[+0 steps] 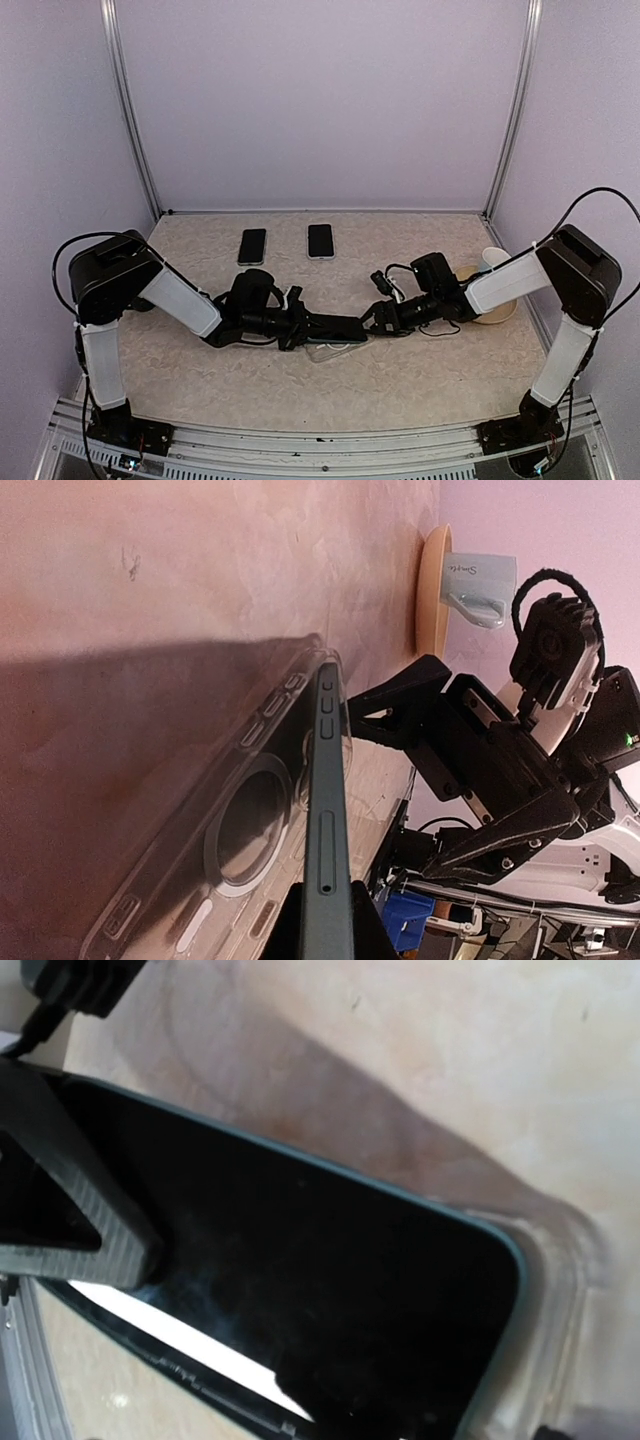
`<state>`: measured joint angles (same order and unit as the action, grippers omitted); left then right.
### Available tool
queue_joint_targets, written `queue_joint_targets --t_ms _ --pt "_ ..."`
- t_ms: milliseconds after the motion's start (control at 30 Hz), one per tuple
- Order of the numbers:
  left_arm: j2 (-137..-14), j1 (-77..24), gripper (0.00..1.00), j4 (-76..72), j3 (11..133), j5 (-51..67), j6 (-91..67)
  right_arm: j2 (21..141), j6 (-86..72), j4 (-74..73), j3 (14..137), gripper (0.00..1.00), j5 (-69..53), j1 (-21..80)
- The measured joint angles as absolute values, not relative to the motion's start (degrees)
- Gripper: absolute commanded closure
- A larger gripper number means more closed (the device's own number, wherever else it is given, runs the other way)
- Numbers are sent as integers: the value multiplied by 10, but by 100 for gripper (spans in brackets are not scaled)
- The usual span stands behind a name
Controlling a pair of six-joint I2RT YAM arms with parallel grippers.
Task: Put the phone into the phone case
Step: Install the phone on the phone case.
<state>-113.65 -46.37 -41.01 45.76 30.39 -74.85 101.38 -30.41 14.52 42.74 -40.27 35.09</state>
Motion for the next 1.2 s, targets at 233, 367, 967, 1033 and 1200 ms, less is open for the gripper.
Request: queue_joint_targets --t_ms 233,367,967,1033,1200 --pt "-1130 -467 100 -410 450 284 -779 1014 -310 149 427 11 -393 368" --pt "-1114 -472 100 -401 440 263 -788 1014 -314 152 427 11 -385 381" --pt "-1174 -457 100 -455 470 317 -736 1016 -322 129 445 11 -351 380" --pt "-1174 -457 100 -464 465 316 -731 1016 -321 127 447 11 -351 380" --pt "-1175 -455 100 -520 430 312 -729 1022 -317 128 451 11 -368 380"
